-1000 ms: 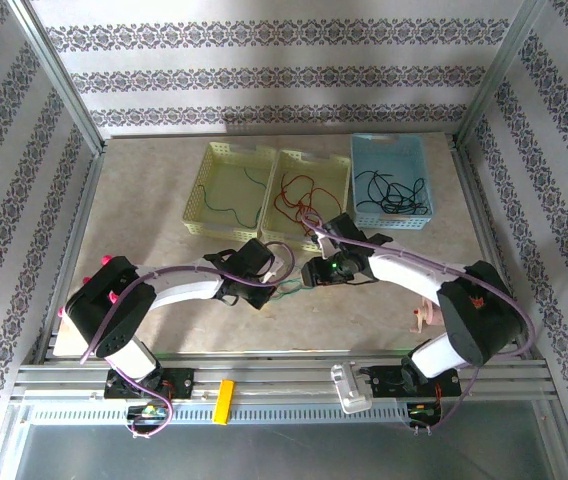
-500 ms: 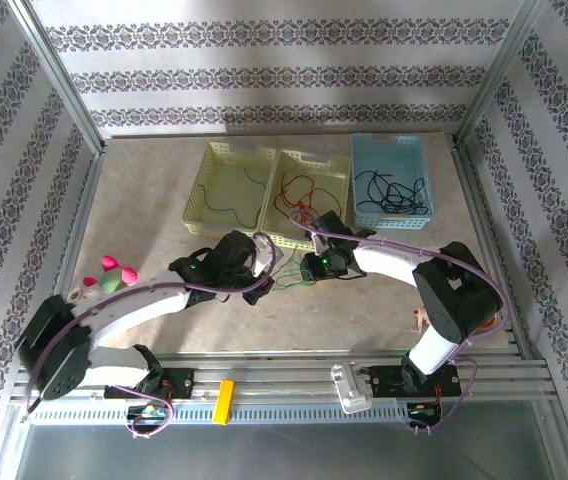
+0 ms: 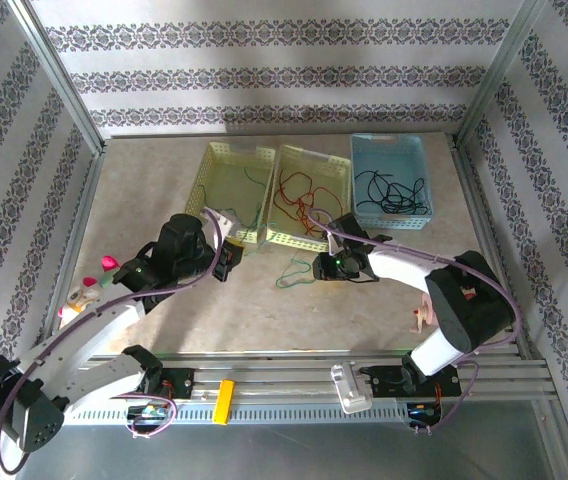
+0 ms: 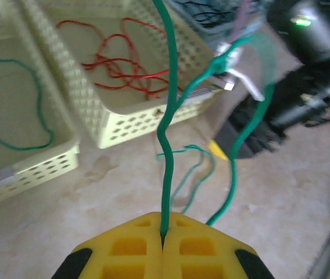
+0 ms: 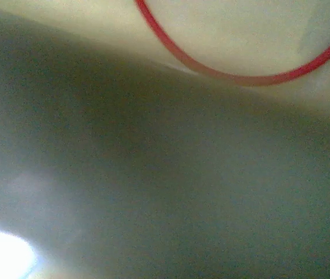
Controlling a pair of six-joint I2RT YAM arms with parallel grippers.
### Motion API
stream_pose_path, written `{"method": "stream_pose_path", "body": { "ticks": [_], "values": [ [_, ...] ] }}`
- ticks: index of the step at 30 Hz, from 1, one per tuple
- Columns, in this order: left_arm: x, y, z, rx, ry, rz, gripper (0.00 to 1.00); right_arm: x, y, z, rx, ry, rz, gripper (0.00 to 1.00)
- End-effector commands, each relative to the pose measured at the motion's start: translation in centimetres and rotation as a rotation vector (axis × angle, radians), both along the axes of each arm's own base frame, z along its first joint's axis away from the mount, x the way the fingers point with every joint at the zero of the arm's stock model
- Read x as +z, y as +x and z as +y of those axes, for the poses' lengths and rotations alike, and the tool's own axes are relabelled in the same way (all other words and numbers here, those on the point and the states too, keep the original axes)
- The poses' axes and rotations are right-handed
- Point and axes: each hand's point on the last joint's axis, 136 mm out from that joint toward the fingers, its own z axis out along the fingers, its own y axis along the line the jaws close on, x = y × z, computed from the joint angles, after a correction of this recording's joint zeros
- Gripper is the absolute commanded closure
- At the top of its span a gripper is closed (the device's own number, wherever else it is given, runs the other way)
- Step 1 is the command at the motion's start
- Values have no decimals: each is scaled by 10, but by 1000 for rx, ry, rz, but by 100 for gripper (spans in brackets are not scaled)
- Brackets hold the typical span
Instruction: Untangle the cables
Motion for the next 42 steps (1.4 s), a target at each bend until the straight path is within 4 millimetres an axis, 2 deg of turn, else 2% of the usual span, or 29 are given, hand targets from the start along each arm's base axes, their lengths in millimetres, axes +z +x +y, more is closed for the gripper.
{"method": "stream_pose_path", "body": {
  "ticks": [1,5,10,13,17,18,19,21,23,29,31,33,36,42],
  "values": [
    [8,44,21,198,-77,-29,100,15,-18,4,34,20,20,61],
    [8,100,45,363,-124,-31,100,41,-18,15,89,38,-75,57],
    [-21,161,65,503,-97,93,100,52,-24,21,122,64,-106,57],
    [-34,186,77,589,-63,129,98,55,-28,23,139,71,-120,56],
    [-32,198,75,587,-53,112,41,51,-32,24,149,63,-108,56],
    [-28,197,72,571,-60,99,31,50,-33,24,149,62,-103,56],
    [-23,192,67,538,-65,86,25,49,-33,24,152,60,-101,56],
    [-18,175,52,457,-44,65,18,48,-33,24,151,57,-98,56],
    [-19,148,29,322,-15,67,15,47,-32,24,150,52,-102,56],
    [-62,43,-38,-90,100,197,14,46,-22,21,121,40,-115,56],
    [-76,15,-59,-201,130,232,14,46,-18,15,92,33,-117,57],
    [-90,-3,-75,-266,165,253,14,49,-15,11,69,44,-123,57],
    [-110,-5,-94,-288,225,239,17,58,-12,7,43,80,-141,57],
    [-138,36,-107,-132,300,144,43,71,-11,2,15,125,-164,57]
  ]
}}
